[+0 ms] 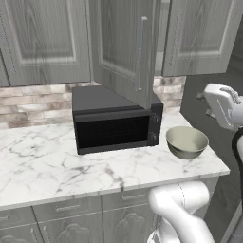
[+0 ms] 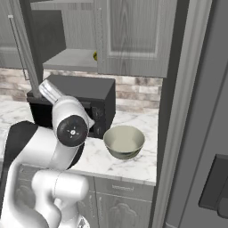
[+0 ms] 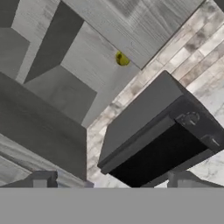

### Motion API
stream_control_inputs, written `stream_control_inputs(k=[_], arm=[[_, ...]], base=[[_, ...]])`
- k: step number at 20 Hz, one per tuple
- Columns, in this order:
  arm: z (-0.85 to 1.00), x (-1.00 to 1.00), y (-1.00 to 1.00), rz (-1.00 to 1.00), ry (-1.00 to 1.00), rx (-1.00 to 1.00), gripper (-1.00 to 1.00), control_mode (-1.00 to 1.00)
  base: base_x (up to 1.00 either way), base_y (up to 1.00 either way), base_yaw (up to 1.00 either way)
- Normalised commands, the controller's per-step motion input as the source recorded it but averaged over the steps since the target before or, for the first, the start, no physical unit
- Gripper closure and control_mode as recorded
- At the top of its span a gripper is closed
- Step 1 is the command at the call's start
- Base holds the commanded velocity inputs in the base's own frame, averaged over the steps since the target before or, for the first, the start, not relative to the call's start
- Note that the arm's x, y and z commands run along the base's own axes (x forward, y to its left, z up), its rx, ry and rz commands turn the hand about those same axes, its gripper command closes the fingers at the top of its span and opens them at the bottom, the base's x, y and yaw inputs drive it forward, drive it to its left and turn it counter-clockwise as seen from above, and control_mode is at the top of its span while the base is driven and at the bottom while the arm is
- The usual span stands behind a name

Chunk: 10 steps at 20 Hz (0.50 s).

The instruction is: Open the cabinet. Pick the pear and orange from the cabinet and place them into the bowl. Then close the cabinet.

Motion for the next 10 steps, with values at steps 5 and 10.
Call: stream_control_inputs(k=[5, 10], arm=[[-0.04, 0.94, 0.39, 0.10, 0.05, 0.11, -1.00, -1.00], [0.03, 0.65, 0.33, 0.19, 0.30, 0.14, -1.00, -1.00]], base=[[0.00, 0.00, 0.00], [0.00, 0.00, 0.00]])
